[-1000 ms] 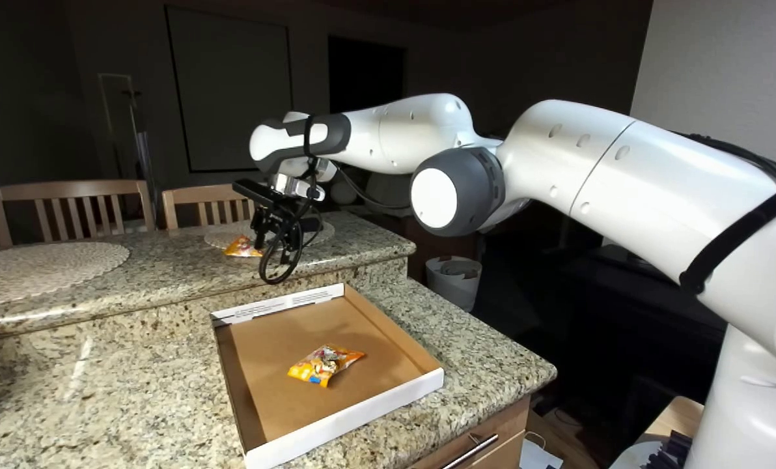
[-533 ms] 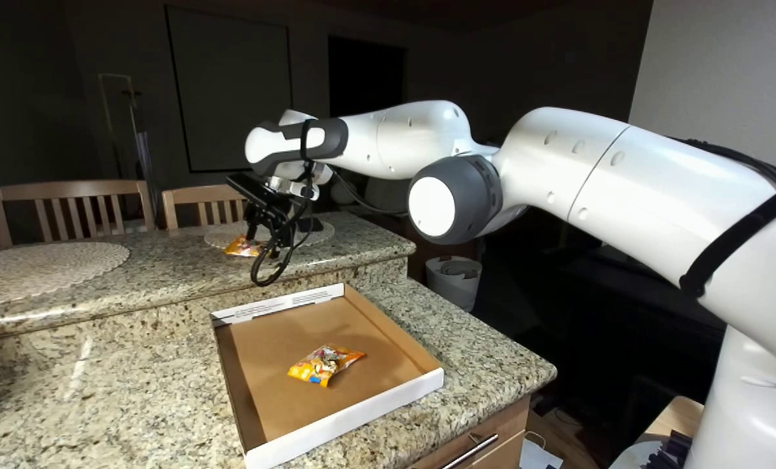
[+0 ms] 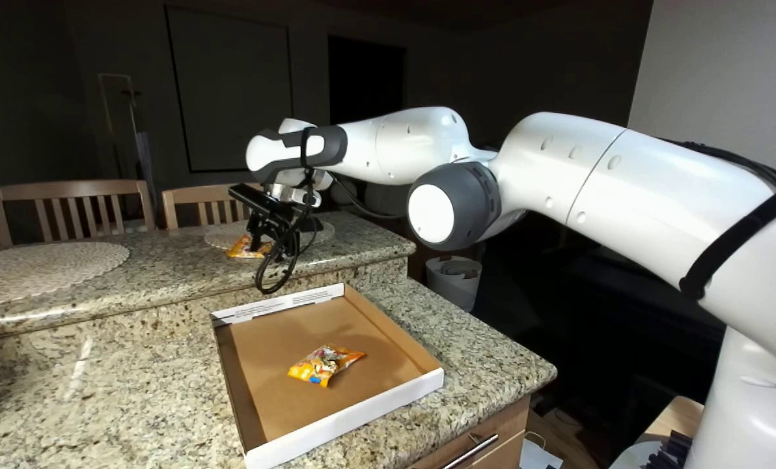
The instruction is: Put the orange packets in the box
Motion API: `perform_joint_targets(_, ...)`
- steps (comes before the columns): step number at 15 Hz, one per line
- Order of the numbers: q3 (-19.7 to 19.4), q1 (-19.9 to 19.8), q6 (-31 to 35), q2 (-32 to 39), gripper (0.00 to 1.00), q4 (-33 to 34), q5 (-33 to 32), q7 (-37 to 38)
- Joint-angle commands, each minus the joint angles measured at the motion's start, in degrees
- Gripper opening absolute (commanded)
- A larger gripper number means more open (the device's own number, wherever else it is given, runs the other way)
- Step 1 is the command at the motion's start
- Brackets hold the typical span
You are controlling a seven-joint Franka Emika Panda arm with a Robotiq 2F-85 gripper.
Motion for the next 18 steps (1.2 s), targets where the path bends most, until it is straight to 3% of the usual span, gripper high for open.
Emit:
perform_joint_targets(1, 1.76, -1.37, -7.75, 1.86, 0.96, 4.79, -4.29, 2.47)
perform_joint_targets(4, 2.56, -2.01, -13.05, 2.54, 0.89, 7.49, -5.93, 2.12)
perform_joint_targets(5, 0.81, -1.49, -11.89, -0.33, 0.89, 2.55, -4.18, 1.42)
perform_joint_targets(12, 0.95, -2.75, -15.98, -0.54, 0.85, 2.17, -3.56, 2.36)
perform_joint_targets(16, 1.22, -3.73, -21.55, -1.01, 0.88, 2.19, -3.17, 3.27)
perform_joint_targets(18, 2.23, -4.33, -27.31, -1.27, 0.95, 1.74, -2.25, 2.62)
